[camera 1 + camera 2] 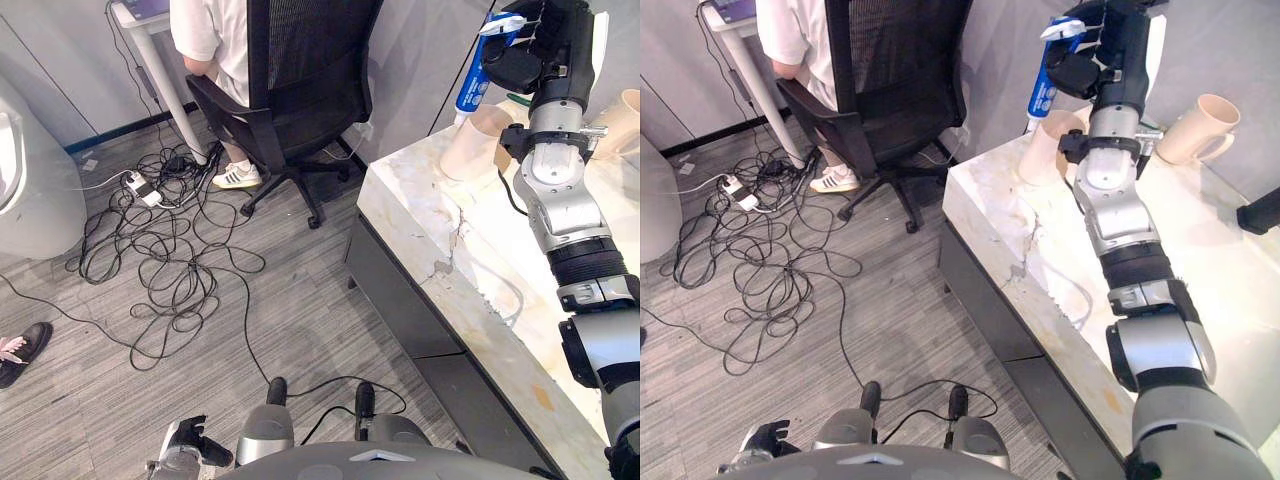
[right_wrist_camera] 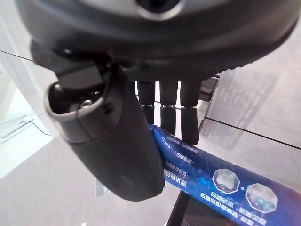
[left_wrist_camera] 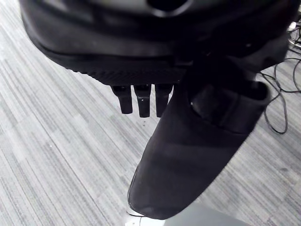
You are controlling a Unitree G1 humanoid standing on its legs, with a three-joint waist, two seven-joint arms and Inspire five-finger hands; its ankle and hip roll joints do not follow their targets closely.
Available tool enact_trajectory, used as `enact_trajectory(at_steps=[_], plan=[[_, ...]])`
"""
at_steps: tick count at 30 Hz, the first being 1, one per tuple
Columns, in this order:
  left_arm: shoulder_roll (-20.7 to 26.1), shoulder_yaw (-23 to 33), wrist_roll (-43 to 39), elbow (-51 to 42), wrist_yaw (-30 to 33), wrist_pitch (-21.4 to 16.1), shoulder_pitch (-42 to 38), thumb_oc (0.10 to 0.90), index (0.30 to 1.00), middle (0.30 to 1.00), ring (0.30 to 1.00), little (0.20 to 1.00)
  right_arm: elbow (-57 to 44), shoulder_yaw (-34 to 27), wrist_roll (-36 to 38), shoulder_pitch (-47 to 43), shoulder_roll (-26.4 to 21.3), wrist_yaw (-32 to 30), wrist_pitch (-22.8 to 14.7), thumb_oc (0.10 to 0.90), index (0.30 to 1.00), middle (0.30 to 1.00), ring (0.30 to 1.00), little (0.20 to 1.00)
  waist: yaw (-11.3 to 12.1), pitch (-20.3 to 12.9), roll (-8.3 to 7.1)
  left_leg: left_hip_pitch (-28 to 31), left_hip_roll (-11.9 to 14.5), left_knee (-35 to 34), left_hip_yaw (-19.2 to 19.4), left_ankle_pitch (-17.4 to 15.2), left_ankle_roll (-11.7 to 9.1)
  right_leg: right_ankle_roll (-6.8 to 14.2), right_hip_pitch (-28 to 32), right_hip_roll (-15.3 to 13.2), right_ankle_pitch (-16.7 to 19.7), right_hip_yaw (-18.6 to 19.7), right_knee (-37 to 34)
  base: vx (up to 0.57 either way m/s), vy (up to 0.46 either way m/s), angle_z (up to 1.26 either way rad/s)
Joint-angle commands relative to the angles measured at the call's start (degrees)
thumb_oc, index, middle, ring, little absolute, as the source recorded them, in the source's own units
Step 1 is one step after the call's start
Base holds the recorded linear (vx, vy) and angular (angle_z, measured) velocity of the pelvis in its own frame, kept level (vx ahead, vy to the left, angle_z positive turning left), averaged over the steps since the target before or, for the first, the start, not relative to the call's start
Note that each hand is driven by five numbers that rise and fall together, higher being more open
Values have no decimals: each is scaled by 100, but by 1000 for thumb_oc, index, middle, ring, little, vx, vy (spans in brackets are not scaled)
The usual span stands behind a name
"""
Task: Organize the bathroom.
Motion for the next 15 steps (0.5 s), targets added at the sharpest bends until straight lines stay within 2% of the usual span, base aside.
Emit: enact_trajectory(at_steps=[1, 15], plan=[[403, -194, 208, 219, 41, -32, 167, 800, 900, 900, 900, 900, -95, -299, -310, -956, -683, -183, -693, 400, 300, 300, 300, 300, -49, -512, -159, -31, 420, 552, 240, -62, 90, 148, -259, -148, -220, 533, 681, 31, -19, -1], [321, -133, 195, 360, 34, -38, 175, 800, 900, 900, 900, 900, -167, -427, -150, -930, -895, -108, -855, 400, 300, 300, 300, 300, -228, -695, -243, 108, 495, 473, 496, -64, 52, 162, -188, -136, -222, 647, 613, 6, 10, -5]])
